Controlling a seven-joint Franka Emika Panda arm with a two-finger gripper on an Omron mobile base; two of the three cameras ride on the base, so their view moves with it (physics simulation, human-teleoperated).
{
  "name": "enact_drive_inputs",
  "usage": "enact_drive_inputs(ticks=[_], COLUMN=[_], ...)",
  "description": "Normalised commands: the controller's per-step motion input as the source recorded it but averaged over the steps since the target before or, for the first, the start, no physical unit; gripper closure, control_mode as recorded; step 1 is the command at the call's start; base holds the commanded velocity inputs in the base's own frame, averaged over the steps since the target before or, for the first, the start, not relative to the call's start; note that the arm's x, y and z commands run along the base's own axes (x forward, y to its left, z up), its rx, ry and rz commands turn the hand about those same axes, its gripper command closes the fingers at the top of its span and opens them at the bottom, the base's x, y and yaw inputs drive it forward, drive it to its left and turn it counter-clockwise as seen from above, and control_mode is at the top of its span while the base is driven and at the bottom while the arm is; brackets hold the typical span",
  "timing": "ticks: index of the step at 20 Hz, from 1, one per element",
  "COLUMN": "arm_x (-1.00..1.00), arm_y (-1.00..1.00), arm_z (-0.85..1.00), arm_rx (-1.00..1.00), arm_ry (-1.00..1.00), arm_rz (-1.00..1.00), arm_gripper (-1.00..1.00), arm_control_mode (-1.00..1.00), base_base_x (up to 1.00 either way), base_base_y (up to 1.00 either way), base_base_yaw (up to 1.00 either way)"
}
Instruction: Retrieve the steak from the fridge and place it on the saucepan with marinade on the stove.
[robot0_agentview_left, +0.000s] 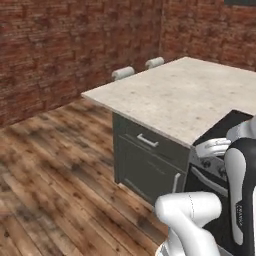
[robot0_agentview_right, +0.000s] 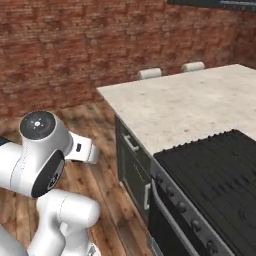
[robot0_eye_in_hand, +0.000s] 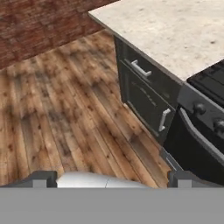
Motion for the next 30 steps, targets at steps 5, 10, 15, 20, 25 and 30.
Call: enact_drive_inputs(ticks=[5, 10, 15, 20, 25, 30], arm_x=[0.00, 0.00, 0.00, 0.00, 0.00, 0.00], arm_y=[0.00, 0.00, 0.00, 0.00, 0.00, 0.00], arm_z=[0.00, 0.00, 0.00, 0.00, 0.00, 0.00], arm_rx=[0.00, 0.00, 0.00, 0.00, 0.00, 0.00], arm_ry=[0.00, 0.00, 0.00, 0.00, 0.00, 0.00], arm_rz=[0.00, 0.00, 0.00, 0.00, 0.00, 0.00], arm_gripper=[-1.00, -1.00, -1.00, -1.00, -1.00, -1.00], arm_control_mode=[1.00, 1.00, 1.00, 1.00, 1.00, 1.00], base_base_x=[0.10, 0.12, 0.17, 0.20, 0.19, 0.18], base_base_y=[-0.01, -0.03, -0.02, 0.00, 0.00, 0.00], base_base_yaw=[0.83, 0.88, 0.90, 0.85, 0.82, 0.78])
